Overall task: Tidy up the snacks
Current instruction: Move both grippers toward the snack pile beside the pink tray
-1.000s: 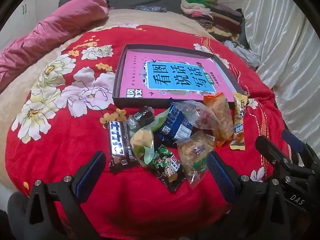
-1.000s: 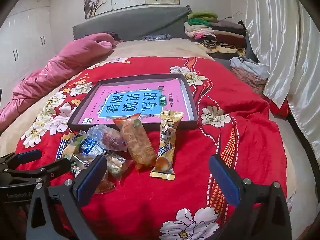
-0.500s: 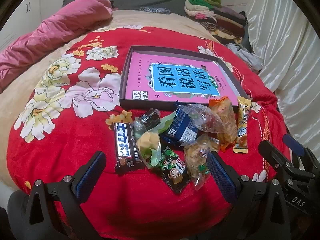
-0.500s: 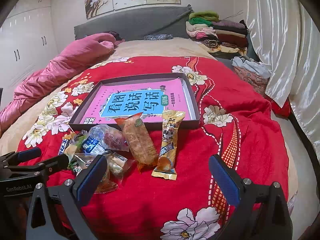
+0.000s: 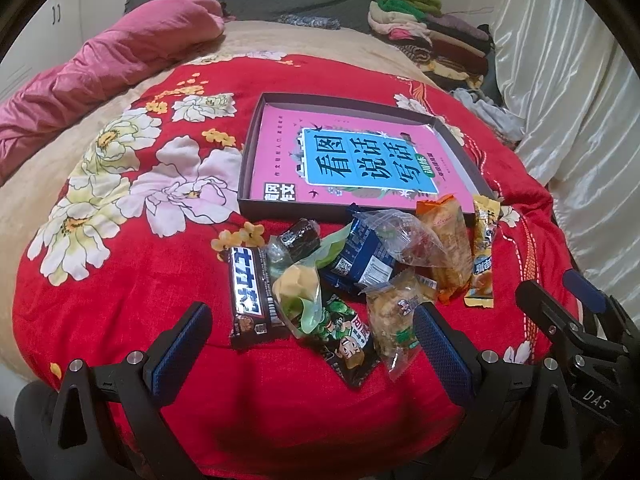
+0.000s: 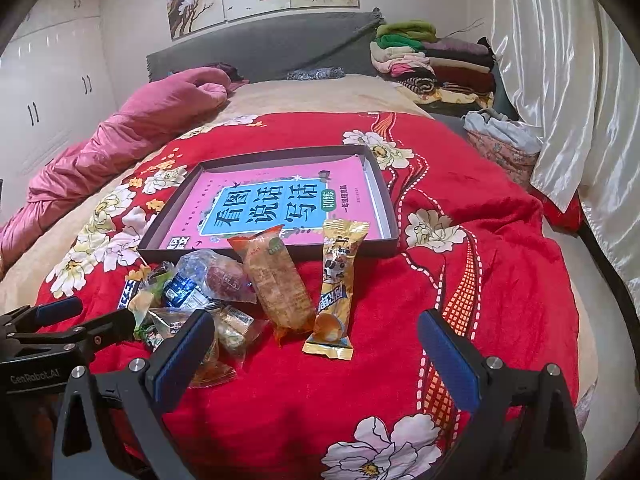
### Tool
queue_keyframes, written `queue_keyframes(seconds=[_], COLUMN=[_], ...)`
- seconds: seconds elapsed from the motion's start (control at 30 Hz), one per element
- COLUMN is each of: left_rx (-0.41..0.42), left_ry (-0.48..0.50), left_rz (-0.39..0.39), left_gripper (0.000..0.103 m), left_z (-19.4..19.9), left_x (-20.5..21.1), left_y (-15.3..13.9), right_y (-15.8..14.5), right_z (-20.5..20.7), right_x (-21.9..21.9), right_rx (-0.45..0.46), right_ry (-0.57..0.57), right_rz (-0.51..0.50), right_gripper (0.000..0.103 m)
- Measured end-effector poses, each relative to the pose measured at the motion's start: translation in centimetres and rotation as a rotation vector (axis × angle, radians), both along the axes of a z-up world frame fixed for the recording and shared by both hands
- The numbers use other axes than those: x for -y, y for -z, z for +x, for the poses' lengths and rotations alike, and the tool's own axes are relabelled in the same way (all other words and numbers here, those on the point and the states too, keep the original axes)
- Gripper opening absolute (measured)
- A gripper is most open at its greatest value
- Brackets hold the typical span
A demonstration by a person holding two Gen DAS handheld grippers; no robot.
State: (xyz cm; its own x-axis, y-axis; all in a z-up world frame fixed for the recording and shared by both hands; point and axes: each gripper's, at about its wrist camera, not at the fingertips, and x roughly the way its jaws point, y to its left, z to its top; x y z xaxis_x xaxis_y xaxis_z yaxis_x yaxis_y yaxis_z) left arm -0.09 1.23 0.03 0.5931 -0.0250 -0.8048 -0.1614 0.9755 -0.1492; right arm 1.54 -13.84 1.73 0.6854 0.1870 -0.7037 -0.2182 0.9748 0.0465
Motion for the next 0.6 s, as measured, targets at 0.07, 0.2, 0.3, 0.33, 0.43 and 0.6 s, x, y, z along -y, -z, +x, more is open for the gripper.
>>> queue_keyframes(seconds=[0.07,0.2,0.3,0.33,0.43,0.6], left_rx=[0.000,-0.001,-0.002,-0.001,-0.001,-0.009], left_ry=[0.000,-0.001,-0.002,-0.001,-0.002,-0.008], left_rz=[0.000,-0.003,-0.004,-0.005,-0.008,-0.013], left_gripper=[0.100,0.100,0.100,0.100,0.100,0.100], left_z=[-0.03,-0.11,-0.17,-0.16,-0.15,-0.05], left_x=[0.04,-0.01,-0.01,-0.05,-0.12,-0.55], left_y=[0.02,0.05,0.03,0.04,0.09,0.26], right_y=[0.03,0.01,-0.03,-0.02,-0.04,0.14], right_z=[0.01,0.12,0.31,0.33,0.31,0.55], right_x=[-0.01,0.16,0.30,0.27,0.28,0.44], right_rx=[-0.001,-0.006,-0.009,-0.010,-0.008,-0.016], right_ry=[0.001,0.004,0.006,0.007,0.007,0.008], right_rz=[0.001,0.008,0.015,0.016,0.014,0.026], right_gripper=[0.103,0.103,0.103,0.103,0.103,0.103])
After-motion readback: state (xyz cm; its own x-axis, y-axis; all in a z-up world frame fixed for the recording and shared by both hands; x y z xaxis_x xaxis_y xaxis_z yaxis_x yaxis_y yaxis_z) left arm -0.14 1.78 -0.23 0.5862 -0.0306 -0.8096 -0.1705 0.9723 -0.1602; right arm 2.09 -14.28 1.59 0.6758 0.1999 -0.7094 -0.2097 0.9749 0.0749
